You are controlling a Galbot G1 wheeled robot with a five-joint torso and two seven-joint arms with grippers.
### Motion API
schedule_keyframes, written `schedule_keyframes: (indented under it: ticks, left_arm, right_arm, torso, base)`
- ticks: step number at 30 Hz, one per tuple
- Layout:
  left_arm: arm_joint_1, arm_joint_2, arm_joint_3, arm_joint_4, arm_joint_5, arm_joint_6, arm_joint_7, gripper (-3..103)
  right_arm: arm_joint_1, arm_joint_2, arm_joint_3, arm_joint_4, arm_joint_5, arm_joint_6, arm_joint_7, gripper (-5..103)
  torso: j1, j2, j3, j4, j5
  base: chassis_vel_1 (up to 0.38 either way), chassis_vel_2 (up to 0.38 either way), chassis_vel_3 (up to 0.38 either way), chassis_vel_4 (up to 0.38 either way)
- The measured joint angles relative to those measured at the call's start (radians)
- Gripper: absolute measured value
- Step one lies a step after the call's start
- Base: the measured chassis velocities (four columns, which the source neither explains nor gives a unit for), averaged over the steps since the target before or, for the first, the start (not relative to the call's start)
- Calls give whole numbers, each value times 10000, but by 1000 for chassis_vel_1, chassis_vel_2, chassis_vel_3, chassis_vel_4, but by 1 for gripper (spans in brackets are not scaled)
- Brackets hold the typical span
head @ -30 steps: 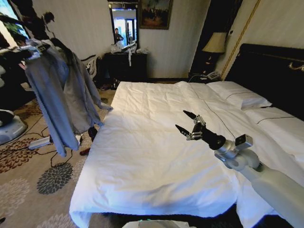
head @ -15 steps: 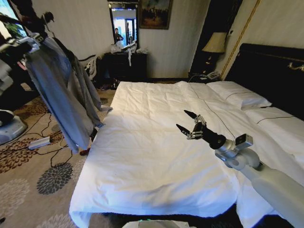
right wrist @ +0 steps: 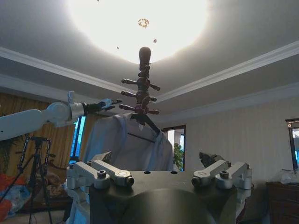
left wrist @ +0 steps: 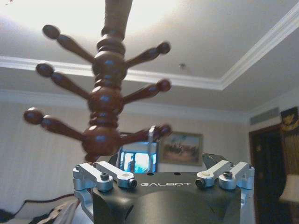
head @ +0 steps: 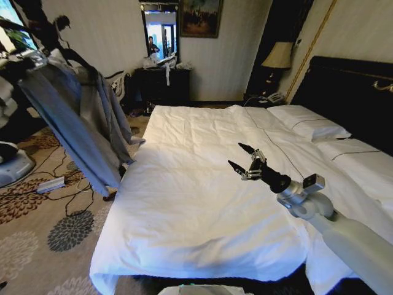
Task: Pick up the clothes from the bed and hang them on the clothes hanger.
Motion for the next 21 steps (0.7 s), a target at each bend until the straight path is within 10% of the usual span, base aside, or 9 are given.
schedule_keyframes:
  ticks: [12,18,21]
  left_arm:
    - [110,314,-30,-980,-630,-242,595,100]
    - [414,944,-43,-2468,-853,410,-630,100]
    - [1121,1837,49,-4142,-601,964,-2367,100]
  right_arm:
    - [-104,212,123,53,35,24,45,100]
    - [-195,547,430,311,122,51,1351,100]
    - [-324,970,845,687,-601,-172,3864,100]
  torso:
    - [-1,0,0,-1,0]
    - [-1,0,0,-1,0]
    - [-2,2,-1,8,8]
  base:
    - [0,0,0,0]
    - [0,0,0,0]
    - [0,0,0,0]
